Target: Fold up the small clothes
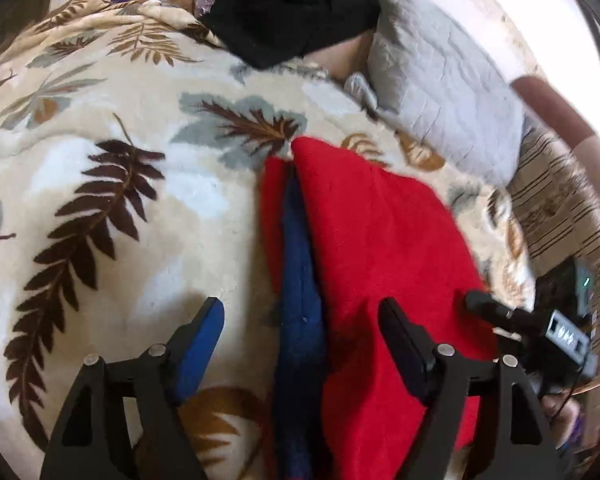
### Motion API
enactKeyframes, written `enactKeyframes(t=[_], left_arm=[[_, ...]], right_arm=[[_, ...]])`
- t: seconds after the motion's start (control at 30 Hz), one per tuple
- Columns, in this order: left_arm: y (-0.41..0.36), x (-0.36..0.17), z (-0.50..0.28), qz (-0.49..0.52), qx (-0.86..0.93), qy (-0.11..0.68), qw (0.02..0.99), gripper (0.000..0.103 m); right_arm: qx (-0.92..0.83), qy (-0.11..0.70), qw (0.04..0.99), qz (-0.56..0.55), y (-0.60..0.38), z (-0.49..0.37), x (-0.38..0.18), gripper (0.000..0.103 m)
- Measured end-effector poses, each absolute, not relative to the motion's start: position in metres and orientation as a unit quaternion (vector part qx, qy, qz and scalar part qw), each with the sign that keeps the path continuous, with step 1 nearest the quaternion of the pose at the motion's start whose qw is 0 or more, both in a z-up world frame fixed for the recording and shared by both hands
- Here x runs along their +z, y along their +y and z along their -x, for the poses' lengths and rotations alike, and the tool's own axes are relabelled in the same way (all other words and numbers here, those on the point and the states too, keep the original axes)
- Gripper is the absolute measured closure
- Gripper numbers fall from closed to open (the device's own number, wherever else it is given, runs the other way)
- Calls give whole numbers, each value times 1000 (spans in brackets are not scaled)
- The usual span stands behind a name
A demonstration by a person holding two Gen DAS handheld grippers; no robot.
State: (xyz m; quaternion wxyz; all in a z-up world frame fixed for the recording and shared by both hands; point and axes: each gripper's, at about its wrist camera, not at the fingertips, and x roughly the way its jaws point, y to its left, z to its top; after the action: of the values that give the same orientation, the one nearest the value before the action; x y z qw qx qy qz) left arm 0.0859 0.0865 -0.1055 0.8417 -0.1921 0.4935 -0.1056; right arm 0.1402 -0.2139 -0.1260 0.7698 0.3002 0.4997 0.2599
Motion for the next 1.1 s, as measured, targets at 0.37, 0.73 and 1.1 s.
enactKeyframes(t=[0.37, 0.73, 1.1], left_arm=[[44, -36, -106, 165, -177, 428, 871, 72], [10, -98, -149, 126, -131, 492, 852, 45], [8, -91, -111, 75, -103, 483, 866, 45]], right_arm=[[274, 452, 828, -187, -225, -140, -26, 59], [175, 472, 821, -268, -306, -156, -110, 40], [211, 442, 848, -202, -256, -123, -79, 34]])
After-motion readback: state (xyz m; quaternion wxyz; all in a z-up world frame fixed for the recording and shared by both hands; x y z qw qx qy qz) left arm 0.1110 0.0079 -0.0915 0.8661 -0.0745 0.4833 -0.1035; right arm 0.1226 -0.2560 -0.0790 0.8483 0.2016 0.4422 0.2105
